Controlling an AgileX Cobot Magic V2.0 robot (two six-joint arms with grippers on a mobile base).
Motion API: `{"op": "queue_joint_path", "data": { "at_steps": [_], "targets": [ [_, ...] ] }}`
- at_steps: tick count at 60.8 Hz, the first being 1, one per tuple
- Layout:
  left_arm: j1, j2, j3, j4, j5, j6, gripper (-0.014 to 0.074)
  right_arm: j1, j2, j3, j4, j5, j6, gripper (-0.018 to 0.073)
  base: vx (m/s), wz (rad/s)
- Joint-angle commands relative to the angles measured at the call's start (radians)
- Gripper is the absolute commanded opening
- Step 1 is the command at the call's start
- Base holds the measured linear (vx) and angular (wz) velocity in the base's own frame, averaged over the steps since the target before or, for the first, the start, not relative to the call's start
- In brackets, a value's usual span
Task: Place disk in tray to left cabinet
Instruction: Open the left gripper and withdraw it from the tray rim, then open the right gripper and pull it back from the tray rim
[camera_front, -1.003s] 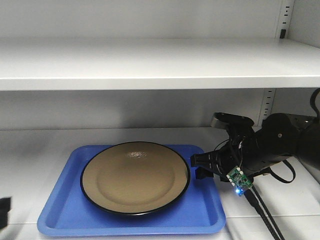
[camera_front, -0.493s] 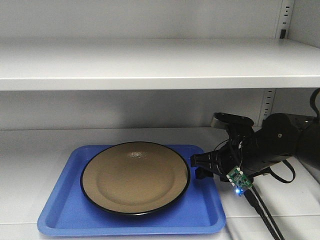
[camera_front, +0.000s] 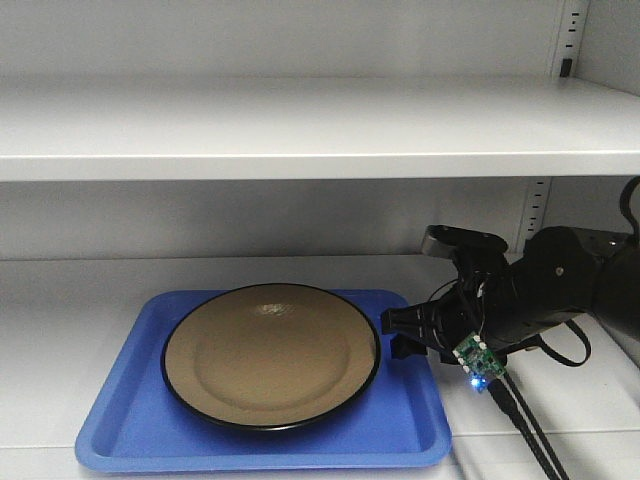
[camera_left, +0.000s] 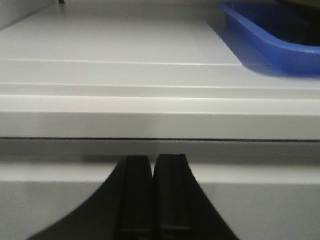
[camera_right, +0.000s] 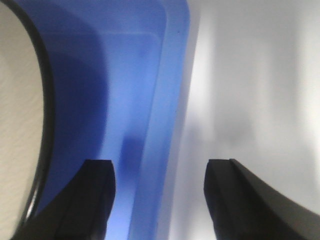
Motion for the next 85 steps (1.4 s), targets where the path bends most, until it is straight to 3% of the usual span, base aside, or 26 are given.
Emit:
{"op": "queue_joint_path", "data": {
  "at_steps": [1, 58, 77, 85],
  "targets": [
    [0.013, -0.016, 0.02, -0.005, -0.118, -0.01, -0.0007, 0.0, -0.051, -0.035, 0.001, -0.049, -0.007, 0.047, 0.0, 0.0],
    [0.017, -0.015, 0.018, -0.006, -0.119, -0.01, -0.0007, 0.0, -0.054, -0.035, -0.001, -0.049, -0.007, 0.0468, 0.0, 0.0],
    [0.017, -0.015, 0.018, -0.006, -0.119, -0.01, -0.0007, -0.001, -0.114, -0.026, -0.023, 0.02, -0.01, 0.0419, 0.0, 0.0],
    [0.017, -0.015, 0.018, -0.006, -0.119, -0.01, -0.0007, -0.014, -0.181, 0.079, -0.038, -0.014, -0.009, 0.0382, 0.0, 0.0]
  ]
}}
